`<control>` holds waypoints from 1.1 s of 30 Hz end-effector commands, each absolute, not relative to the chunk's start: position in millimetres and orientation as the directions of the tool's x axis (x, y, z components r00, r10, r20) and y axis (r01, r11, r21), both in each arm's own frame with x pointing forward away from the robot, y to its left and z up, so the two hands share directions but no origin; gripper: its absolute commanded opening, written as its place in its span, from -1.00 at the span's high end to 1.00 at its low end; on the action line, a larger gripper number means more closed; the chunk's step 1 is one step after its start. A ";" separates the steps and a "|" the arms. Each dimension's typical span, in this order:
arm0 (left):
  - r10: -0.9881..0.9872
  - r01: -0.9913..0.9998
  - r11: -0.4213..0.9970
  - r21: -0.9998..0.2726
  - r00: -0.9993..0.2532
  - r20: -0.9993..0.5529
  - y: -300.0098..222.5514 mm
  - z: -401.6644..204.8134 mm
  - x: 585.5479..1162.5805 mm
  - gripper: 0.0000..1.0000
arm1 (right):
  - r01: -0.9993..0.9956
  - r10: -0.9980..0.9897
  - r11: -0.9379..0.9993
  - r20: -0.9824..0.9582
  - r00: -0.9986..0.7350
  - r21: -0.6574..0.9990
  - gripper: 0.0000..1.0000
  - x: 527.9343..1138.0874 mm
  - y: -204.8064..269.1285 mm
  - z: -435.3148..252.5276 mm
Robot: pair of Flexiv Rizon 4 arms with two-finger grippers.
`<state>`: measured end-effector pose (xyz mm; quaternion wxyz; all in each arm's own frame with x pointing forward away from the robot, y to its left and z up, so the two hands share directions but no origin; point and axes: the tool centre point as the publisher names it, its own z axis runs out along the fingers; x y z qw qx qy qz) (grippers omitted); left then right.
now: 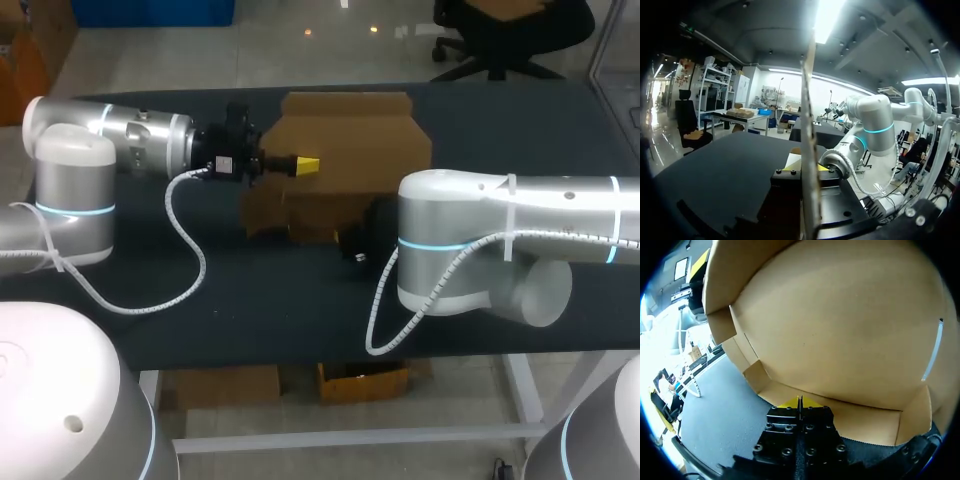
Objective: Assemble the packaging by folding the flat box into shape, placing the metal phone stand inside, and closing the box properly
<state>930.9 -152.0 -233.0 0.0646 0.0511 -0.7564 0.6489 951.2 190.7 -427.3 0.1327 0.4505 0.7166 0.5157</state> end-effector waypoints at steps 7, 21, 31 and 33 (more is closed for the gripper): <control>0.012 -0.162 0.154 -0.975 -0.986 0.166 -151.1 -237.8 932.9 1.00 | 0.507 0.786 0.060 0.272 -0.555 0.860 1.00 950.9 194.2 -432.4; 0.012 -0.162 0.154 -0.975 -0.986 0.166 -151.1 -237.8 932.9 1.00 | 0.426 0.787 0.088 0.199 -0.584 0.900 1.00 917.5 181.9 -406.3; 0.012 -0.162 0.154 -0.975 -0.986 0.166 -151.1 -237.8 932.9 1.00 | 0.379 0.788 0.105 0.156 -0.595 0.919 1.00 884.1 164.1 -388.9; 0.012 -0.162 0.154 -0.975 -0.986 0.166 -151.1 -237.8 932.9 1.00 | 0.375 0.785 0.110 0.151 -0.601 0.921 1.00 876.3 158.1 -386.4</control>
